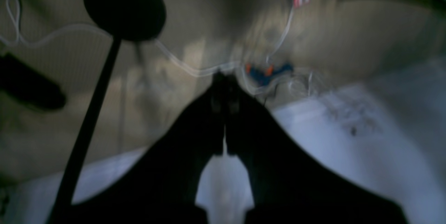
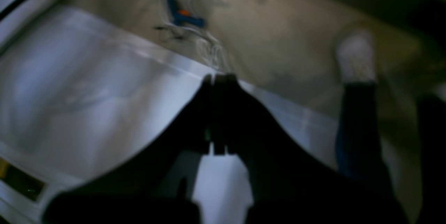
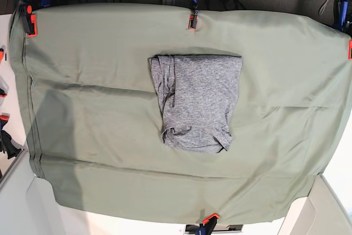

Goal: Fold the T-shirt properly

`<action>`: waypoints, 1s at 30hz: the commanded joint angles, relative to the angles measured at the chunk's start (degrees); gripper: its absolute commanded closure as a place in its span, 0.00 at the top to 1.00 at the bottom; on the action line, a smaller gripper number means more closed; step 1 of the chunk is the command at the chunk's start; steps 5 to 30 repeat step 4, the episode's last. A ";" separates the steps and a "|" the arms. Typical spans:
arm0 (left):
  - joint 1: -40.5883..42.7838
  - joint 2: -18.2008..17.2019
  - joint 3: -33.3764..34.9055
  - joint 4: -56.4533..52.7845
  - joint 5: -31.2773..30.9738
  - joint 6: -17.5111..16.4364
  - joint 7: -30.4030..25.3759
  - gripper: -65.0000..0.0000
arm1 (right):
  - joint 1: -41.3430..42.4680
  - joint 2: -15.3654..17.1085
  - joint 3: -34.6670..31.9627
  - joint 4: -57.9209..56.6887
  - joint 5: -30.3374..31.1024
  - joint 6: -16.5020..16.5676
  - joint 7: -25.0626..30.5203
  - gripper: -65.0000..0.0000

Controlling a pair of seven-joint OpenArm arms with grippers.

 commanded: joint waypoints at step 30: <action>-0.07 0.96 0.79 -2.82 4.63 0.44 -2.84 0.00 | 4.24 -0.98 0.09 -7.85 0.44 -0.09 -1.53 0.00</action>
